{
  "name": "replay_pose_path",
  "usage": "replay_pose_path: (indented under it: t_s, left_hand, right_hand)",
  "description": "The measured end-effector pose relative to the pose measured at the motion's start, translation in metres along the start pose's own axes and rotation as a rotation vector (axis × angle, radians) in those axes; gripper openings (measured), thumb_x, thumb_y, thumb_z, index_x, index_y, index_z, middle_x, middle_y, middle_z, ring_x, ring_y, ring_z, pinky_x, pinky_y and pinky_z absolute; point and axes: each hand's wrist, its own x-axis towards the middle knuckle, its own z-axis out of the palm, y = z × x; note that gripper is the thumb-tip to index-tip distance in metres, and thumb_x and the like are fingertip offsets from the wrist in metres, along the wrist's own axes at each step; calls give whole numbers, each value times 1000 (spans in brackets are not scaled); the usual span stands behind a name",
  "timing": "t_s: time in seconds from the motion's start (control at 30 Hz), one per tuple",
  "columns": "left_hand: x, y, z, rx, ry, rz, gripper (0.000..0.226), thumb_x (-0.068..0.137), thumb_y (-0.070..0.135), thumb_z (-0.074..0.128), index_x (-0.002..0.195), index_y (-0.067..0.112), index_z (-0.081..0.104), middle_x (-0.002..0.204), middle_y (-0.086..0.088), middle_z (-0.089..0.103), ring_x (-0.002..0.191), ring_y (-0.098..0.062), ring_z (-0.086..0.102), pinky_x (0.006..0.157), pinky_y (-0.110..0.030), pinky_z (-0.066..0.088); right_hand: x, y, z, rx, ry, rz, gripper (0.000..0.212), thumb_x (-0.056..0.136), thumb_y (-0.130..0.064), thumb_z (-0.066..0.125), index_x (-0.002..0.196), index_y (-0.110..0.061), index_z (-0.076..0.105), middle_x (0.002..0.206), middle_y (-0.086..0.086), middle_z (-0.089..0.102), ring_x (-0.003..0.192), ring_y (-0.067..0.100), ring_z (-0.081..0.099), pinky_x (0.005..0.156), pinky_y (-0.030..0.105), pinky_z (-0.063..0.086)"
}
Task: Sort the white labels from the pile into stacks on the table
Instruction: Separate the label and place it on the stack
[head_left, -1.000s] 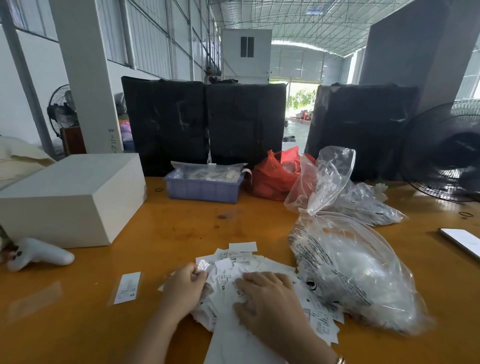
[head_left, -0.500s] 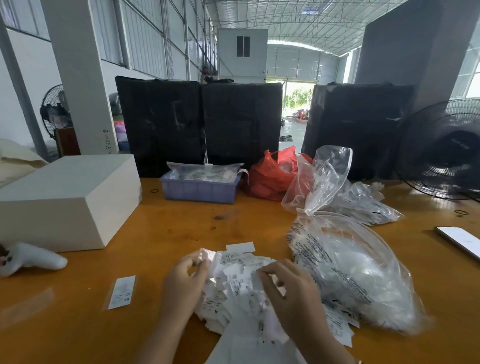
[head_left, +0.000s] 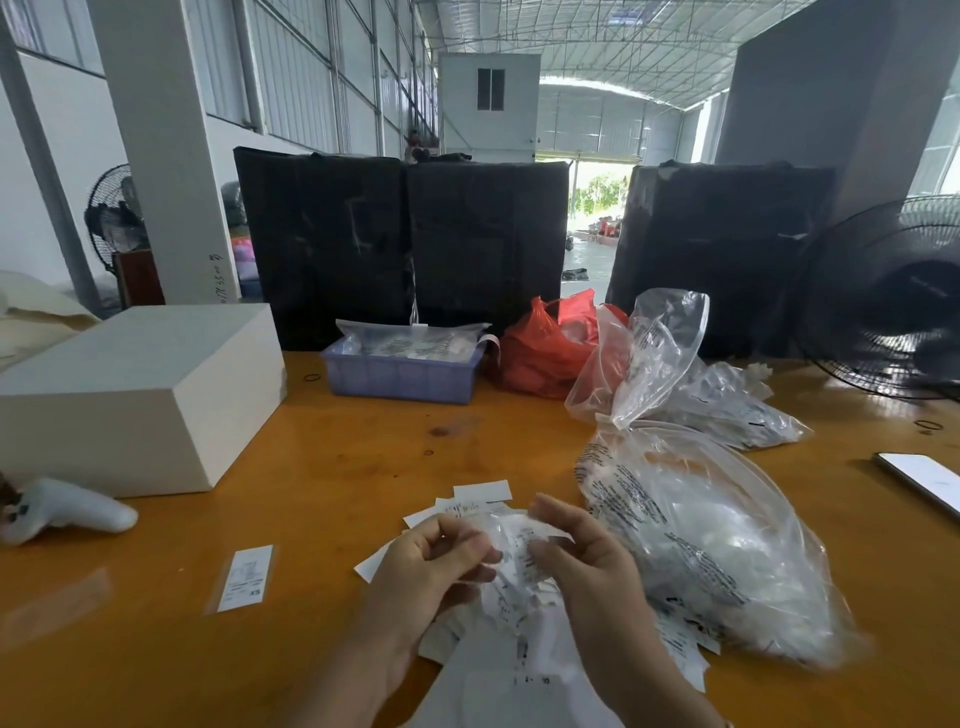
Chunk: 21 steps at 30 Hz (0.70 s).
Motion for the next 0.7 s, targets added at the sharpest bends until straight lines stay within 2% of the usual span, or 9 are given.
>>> replay_pose_path:
  t_s: [0.1,0.2,0.23,0.3,0.37,0.43,0.5,0.6,0.7]
  left_hand:
    - [-2,-1,4,-40,13,-31,18,81,32,67,78,18,77,68,5,71,62,-6,65,53,-15,47]
    - [-1,0,3,-104,49,-23,21,68,39,70,82,27,78,56,7,60,59,-11,55,57,-23,44]
    - [-1,0,2,-136,70,-15,23,62,40,72,81,29,78,59,7,62,63,-12,53,62,-25,43]
    - [0,-1,1,-194,100,-1,29,53,42,75,80,29,77,71,5,71,69,-13,60,68,-28,44]
    - [1,-2,1,-224,122,9,34,55,39,76,85,23,77,84,-1,75,73,-14,69,72,-29,47]
    - [3,-3,2,-288,141,12,32,63,30,74,92,16,73,90,-5,76,75,-13,72,72,-29,47]
    - [4,-4,4,-365,149,14,27,69,24,70,94,13,69,91,-6,76,78,-14,73,71,-29,48]
    - [1,-3,9,-392,108,33,18,70,24,68,86,14,71,92,-6,75,79,-12,73,64,-28,52]
    - [-3,-2,12,-392,28,19,24,61,31,73,79,15,76,81,-1,75,66,-9,71,50,-20,53]
  right_hand:
    - [-1,-1,1,115,-35,71,50,85,8,60,114,-32,62,95,-4,74,76,15,68,67,23,54]
    - [-2,-3,1,226,-84,84,48,83,15,55,113,-22,64,72,-2,70,66,12,65,63,20,53]
    - [-2,-3,2,258,-109,96,44,81,14,56,109,-17,68,69,0,67,63,12,64,62,20,53]
    - [-4,-4,3,317,-174,142,28,73,6,64,95,-7,75,77,9,69,66,18,65,61,25,55]
    - [-5,-6,4,352,-236,190,15,66,-3,69,80,-2,75,81,18,69,65,22,65,59,28,55]
    - [-5,-4,5,297,-261,201,12,62,-10,74,72,-2,74,88,14,72,67,21,67,60,27,54]
    - [-5,-2,6,198,-263,198,19,60,-15,77,75,-3,76,102,3,73,81,19,70,68,27,55]
    - [-8,0,10,120,-250,181,21,64,-17,77,81,-4,77,102,4,74,88,17,71,70,24,54]
    - [-8,0,11,97,-178,167,10,75,-11,72,83,-7,78,95,10,75,80,18,71,65,24,54]
